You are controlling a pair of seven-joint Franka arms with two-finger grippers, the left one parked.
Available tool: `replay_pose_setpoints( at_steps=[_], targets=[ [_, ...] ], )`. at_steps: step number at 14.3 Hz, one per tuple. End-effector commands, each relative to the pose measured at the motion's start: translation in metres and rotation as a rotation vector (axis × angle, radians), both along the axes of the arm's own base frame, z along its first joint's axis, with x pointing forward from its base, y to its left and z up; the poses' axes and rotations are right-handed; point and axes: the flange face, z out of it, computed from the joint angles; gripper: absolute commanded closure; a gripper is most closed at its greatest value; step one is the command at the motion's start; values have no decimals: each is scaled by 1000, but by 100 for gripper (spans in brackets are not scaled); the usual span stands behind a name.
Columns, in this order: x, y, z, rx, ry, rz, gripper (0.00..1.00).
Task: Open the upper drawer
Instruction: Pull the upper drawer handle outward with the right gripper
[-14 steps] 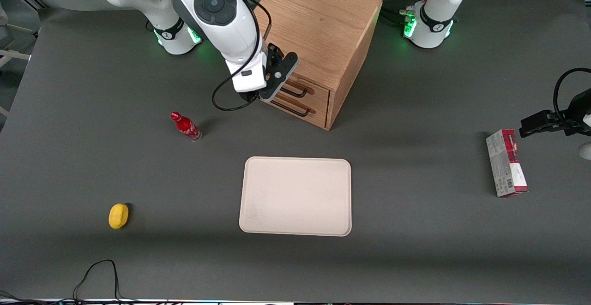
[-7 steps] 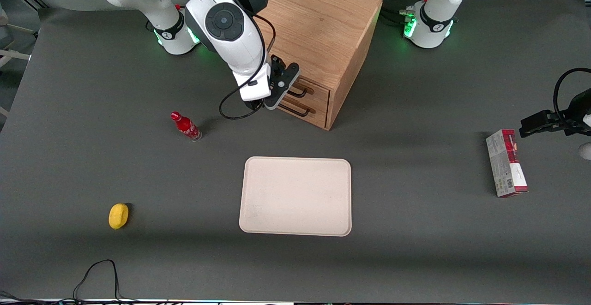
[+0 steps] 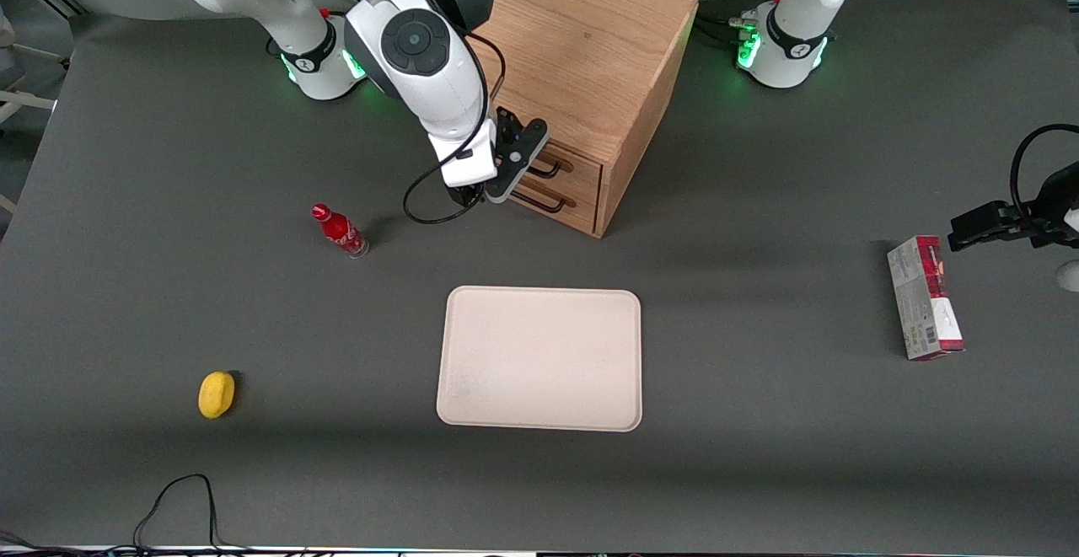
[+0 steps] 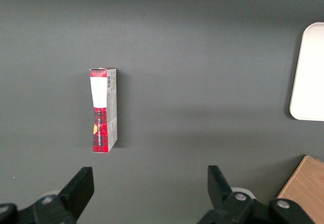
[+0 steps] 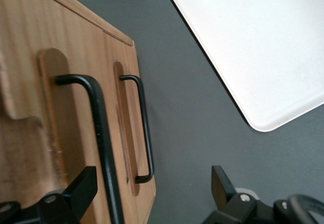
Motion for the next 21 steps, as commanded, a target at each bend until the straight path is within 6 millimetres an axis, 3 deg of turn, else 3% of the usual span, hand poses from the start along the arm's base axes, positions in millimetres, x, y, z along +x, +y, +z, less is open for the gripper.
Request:
replay_pose_setpoints(
  at_steps=[1,8,13,21],
  targets=[
    [-3,0,-13,-19,-26,33,0],
    [1,1,-21,-24,-32,32,0],
    [40,-12,-22,-41,-63,44,0],
    [86,-33,-16,-36,-64,40,0]
  ],
)
